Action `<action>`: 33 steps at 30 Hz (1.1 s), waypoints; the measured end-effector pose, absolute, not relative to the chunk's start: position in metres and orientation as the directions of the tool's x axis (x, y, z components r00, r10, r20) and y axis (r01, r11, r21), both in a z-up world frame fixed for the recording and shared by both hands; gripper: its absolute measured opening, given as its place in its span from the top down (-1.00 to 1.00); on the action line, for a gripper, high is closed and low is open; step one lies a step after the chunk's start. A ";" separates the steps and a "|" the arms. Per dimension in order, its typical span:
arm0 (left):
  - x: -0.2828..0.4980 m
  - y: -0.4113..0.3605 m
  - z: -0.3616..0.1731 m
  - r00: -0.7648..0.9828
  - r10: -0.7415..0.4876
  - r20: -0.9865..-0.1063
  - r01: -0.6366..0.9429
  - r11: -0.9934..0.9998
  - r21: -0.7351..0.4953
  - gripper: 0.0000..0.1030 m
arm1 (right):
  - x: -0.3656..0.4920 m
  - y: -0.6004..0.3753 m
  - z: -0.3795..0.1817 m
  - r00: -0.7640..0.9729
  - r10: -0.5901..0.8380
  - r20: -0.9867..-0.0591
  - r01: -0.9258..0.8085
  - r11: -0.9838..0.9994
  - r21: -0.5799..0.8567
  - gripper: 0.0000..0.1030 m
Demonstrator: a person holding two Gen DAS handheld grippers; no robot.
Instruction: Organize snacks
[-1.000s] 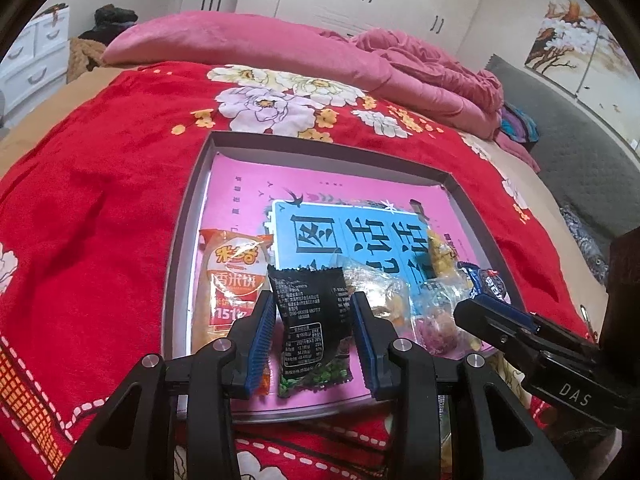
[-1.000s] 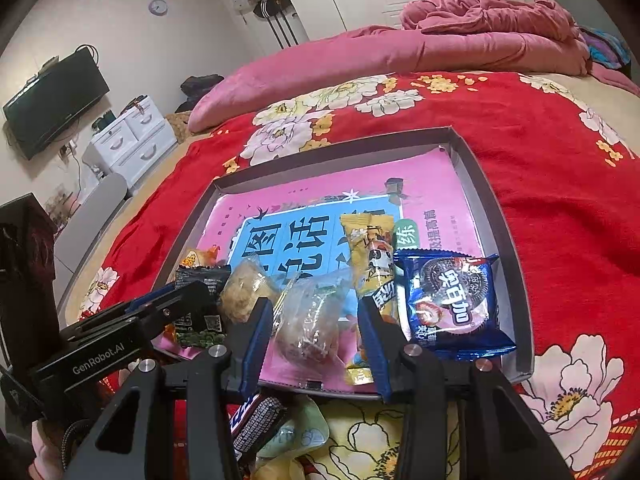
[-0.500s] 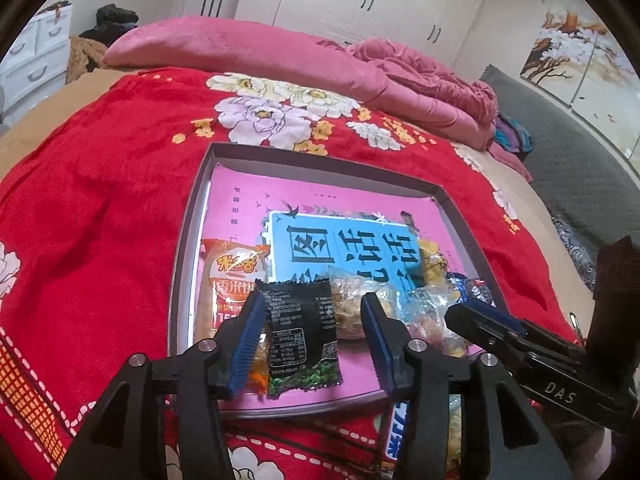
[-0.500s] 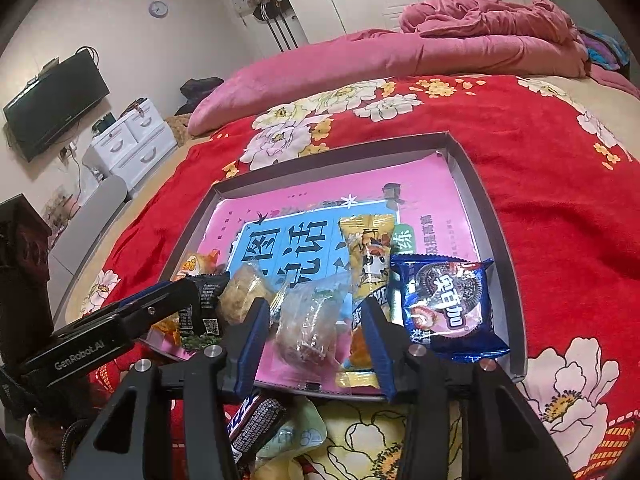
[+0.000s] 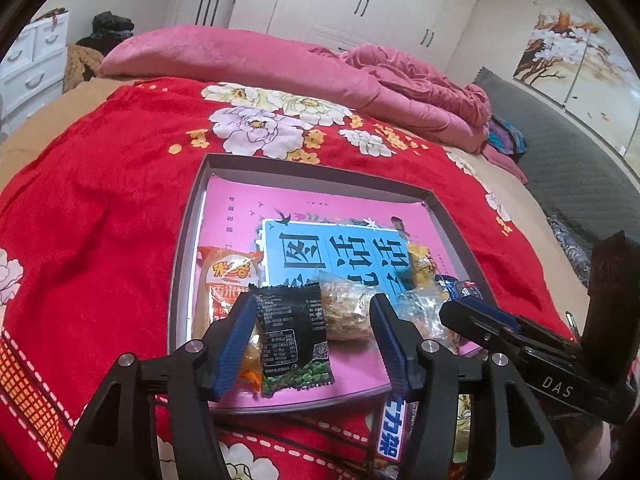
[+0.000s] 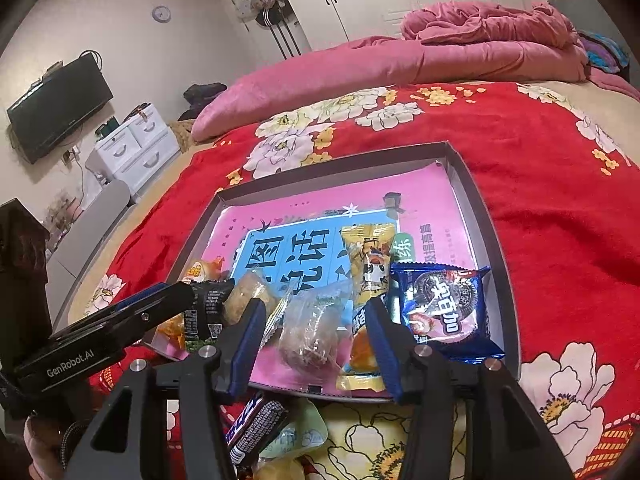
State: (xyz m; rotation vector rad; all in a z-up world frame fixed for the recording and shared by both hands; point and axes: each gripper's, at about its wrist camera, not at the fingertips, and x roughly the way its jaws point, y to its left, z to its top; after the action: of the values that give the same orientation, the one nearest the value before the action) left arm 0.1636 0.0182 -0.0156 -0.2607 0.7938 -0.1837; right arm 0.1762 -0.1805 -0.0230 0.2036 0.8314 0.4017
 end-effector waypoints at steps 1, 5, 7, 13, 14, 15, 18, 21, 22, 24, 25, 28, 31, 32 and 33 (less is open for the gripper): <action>0.163 0.018 -0.015 0.689 -0.259 -0.677 0.066 0.953 -0.297 -0.21 | 0.176 -0.181 -0.023 0.606 0.423 -0.674 -0.266 0.906 0.329 0.00; 0.161 0.018 -0.014 0.694 -0.247 -0.676 0.060 0.956 -0.288 -0.29 | 0.175 -0.183 -0.021 0.611 0.421 -0.670 -0.267 0.907 0.326 -0.02; 0.160 0.017 -0.013 0.698 -0.242 -0.674 0.058 0.957 -0.284 -0.30 | 0.174 -0.184 -0.021 0.614 0.422 -0.667 -0.268 0.906 0.327 -0.02; 0.156 0.015 -0.011 0.700 -0.239 -0.673 0.068 0.961 -0.269 -0.32 | 0.171 -0.188 -0.019 0.618 0.419 -0.665 -0.270 0.908 0.321 -0.04; 0.155 0.015 -0.011 0.700 -0.239 -0.673 0.070 0.961 -0.268 -0.32 | 0.171 -0.189 -0.019 0.618 0.419 -0.666 -0.270 0.908 0.321 -0.04; 0.154 0.015 -0.010 0.700 -0.240 -0.672 0.072 0.961 -0.269 -0.32 | 0.170 -0.190 -0.018 0.619 0.419 -0.664 -0.269 0.908 0.322 -0.04; 0.150 0.013 -0.008 0.703 -0.243 -0.668 0.080 0.961 -0.266 -0.32 | 0.168 -0.193 -0.017 0.623 0.419 -0.661 -0.269 0.908 0.322 -0.04; 0.148 0.010 -0.007 0.703 -0.242 -0.669 0.089 0.963 -0.254 -0.32 | 0.166 -0.196 -0.015 0.628 0.416 -0.658 -0.270 0.909 0.318 -0.04; 0.148 0.009 -0.007 0.703 -0.240 -0.670 0.091 0.964 -0.250 -0.32 | 0.166 -0.197 -0.014 0.630 0.415 -0.657 -0.271 0.910 0.315 -0.04; 0.146 0.008 -0.007 0.703 -0.240 -0.670 0.095 0.965 -0.245 -0.32 | 0.164 -0.199 -0.013 0.631 0.416 -0.654 -0.274 0.909 0.314 -0.04; 0.145 0.008 -0.006 0.704 -0.239 -0.669 0.096 0.965 -0.244 -0.32 | 0.163 -0.200 -0.013 0.633 0.417 -0.653 -0.275 0.909 0.314 -0.04; 0.143 0.007 -0.006 0.704 -0.239 -0.669 0.101 0.966 -0.239 -0.32 | 0.162 -0.202 -0.011 0.635 0.419 -0.649 -0.281 0.908 0.312 -0.04; 0.140 0.005 -0.006 0.704 -0.233 -0.671 0.106 0.969 -0.225 -0.32 | 0.159 -0.204 -0.012 0.634 0.416 -0.652 -0.290 0.909 0.298 -0.04; 0.140 0.005 -0.006 0.703 -0.234 -0.672 0.107 0.968 -0.225 -0.32 | 0.158 -0.204 -0.012 0.633 0.414 -0.654 -0.293 0.910 0.293 -0.04; 0.139 0.005 -0.006 0.702 -0.235 -0.672 0.107 0.968 -0.226 -0.32 | 0.157 -0.205 -0.012 0.632 0.413 -0.655 -0.295 0.911 0.289 -0.04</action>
State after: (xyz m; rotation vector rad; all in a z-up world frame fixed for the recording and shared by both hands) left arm 0.1393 0.0049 -0.0055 -0.1752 0.7697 -0.1913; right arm 0.1569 -0.2045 -0.0122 0.1595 0.7882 0.4070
